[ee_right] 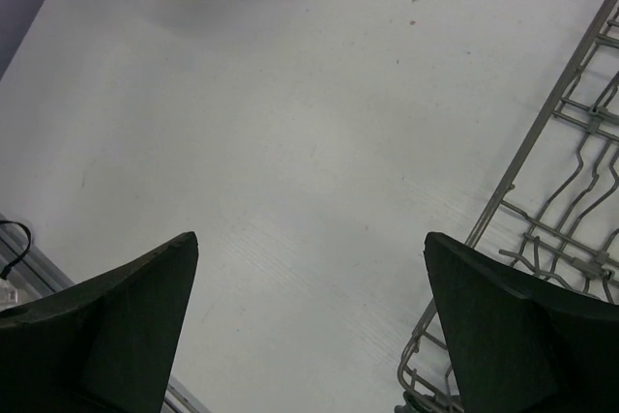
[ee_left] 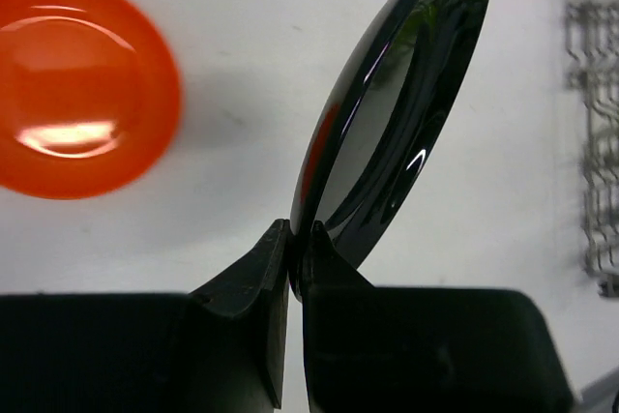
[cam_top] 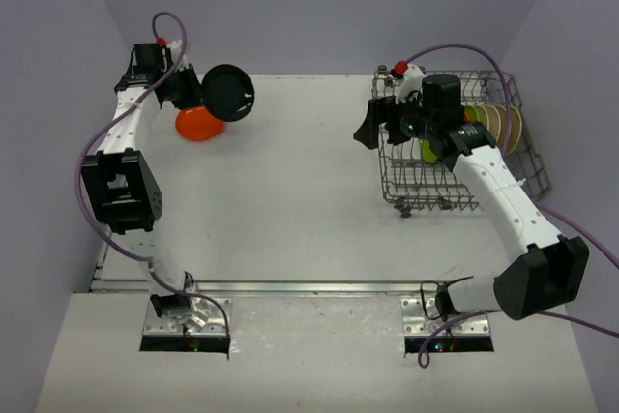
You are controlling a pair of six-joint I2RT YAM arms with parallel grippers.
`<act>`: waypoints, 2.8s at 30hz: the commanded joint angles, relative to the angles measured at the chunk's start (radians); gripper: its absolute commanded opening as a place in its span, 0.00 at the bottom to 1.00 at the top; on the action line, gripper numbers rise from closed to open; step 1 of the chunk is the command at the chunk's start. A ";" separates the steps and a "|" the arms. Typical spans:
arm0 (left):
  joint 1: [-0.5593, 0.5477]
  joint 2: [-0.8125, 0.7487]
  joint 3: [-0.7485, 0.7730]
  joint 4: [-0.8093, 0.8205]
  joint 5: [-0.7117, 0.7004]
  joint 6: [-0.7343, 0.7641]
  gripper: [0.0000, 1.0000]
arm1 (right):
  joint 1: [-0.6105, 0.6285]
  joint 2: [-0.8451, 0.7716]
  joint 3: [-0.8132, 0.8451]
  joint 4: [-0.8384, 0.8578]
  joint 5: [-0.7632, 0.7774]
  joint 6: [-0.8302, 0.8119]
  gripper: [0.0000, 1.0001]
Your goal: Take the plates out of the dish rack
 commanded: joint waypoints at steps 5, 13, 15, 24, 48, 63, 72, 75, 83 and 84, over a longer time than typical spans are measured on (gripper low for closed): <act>0.199 0.297 0.261 -0.061 -0.112 -0.093 0.00 | -0.026 -0.004 -0.023 -0.006 0.045 -0.010 0.99; 0.213 0.403 0.320 -0.073 -0.088 -0.092 0.00 | -0.038 -0.001 -0.038 -0.015 0.042 -0.020 0.99; 0.213 0.416 0.322 -0.073 -0.081 -0.091 0.00 | -0.038 0.001 -0.039 -0.018 0.038 -0.018 0.99; 0.215 0.449 0.333 -0.089 -0.111 -0.062 0.46 | -0.039 0.020 -0.023 -0.039 0.065 -0.025 0.99; -0.070 -0.226 -0.200 0.169 -0.510 0.276 0.60 | -0.177 0.100 0.025 0.024 0.600 -0.237 0.68; -0.390 -0.418 -0.334 0.220 -0.680 0.281 0.63 | -0.264 0.298 0.114 0.078 0.666 -0.159 0.44; -0.399 -0.413 -0.323 0.214 -0.691 0.280 0.63 | -0.265 0.411 0.146 0.113 0.679 -0.152 0.39; -0.401 -0.409 -0.317 0.211 -0.692 0.278 0.63 | -0.265 0.442 0.157 0.115 0.689 -0.147 0.36; -0.402 -0.410 -0.307 0.209 -0.702 0.263 0.64 | -0.265 0.421 0.194 0.085 0.719 -0.123 0.01; -0.402 -0.410 -0.305 0.209 -0.704 0.264 0.65 | -0.265 0.412 0.200 0.082 0.722 -0.126 0.00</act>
